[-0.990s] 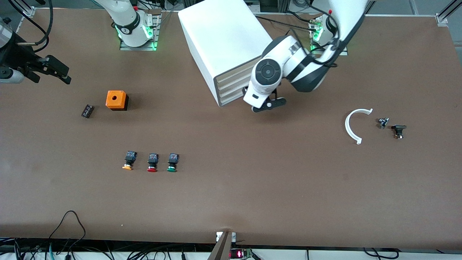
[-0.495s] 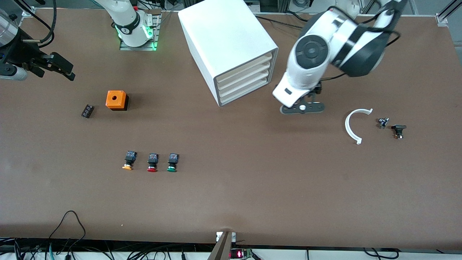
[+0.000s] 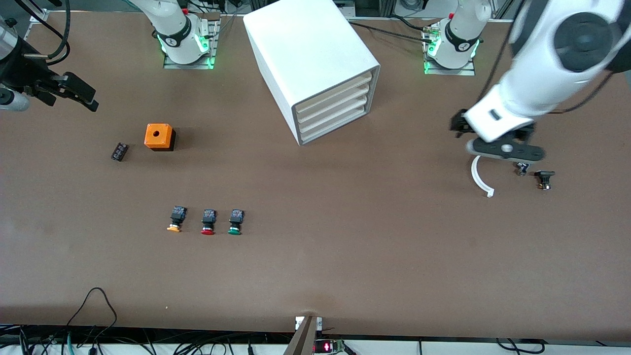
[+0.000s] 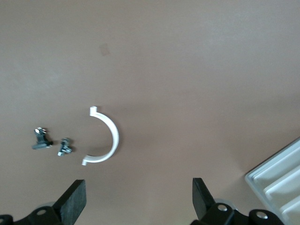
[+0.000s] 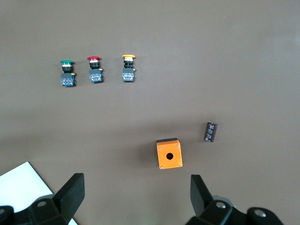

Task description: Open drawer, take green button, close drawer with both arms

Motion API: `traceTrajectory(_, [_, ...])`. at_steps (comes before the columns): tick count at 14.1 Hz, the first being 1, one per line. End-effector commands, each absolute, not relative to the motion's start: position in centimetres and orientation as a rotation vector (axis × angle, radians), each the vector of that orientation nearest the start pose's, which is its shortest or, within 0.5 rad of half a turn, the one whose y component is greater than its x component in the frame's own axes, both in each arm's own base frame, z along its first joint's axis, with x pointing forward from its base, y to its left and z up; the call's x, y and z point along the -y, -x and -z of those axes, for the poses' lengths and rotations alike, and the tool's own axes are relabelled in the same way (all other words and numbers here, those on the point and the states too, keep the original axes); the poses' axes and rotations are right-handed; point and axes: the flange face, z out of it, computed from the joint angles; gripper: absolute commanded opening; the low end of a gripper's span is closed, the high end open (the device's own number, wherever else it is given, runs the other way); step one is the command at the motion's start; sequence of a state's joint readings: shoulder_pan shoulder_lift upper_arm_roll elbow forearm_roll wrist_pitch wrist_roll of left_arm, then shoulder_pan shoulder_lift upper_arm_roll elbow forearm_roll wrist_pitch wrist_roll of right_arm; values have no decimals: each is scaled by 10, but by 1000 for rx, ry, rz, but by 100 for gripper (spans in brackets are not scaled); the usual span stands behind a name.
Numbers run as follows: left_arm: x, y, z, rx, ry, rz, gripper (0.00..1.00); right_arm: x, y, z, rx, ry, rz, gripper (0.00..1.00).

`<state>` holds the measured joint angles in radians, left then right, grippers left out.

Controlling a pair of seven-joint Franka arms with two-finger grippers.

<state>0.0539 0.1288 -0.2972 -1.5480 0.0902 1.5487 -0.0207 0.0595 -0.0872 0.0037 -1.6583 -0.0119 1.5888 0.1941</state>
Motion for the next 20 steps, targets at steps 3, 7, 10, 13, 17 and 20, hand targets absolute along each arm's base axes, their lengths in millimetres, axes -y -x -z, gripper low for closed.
traceTrajectory(3, [41,-548,-568,-461,3178,-110,100,-33,-531,-639,-185,3154,20,100])
traceTrajectory(7, [37,-550,-580,-260,3176,63,100,-34,-531,-636,-64,3156,7,100])
traceTrajectory(10, [35,-540,-589,-142,3184,34,100,-34,-531,-636,-58,3156,9,100])
traceTrajectory(13, [36,-540,-586,-144,3181,-15,100,-34,-531,-636,-46,3156,12,100])
traceTrajectory(17, [34,-539,-591,-154,3162,-17,100,-34,-531,-636,-46,3157,12,100])
traceTrajectory(20, [34,-539,-591,-154,3162,-22,100,-34,-531,-637,-54,3156,14,100])
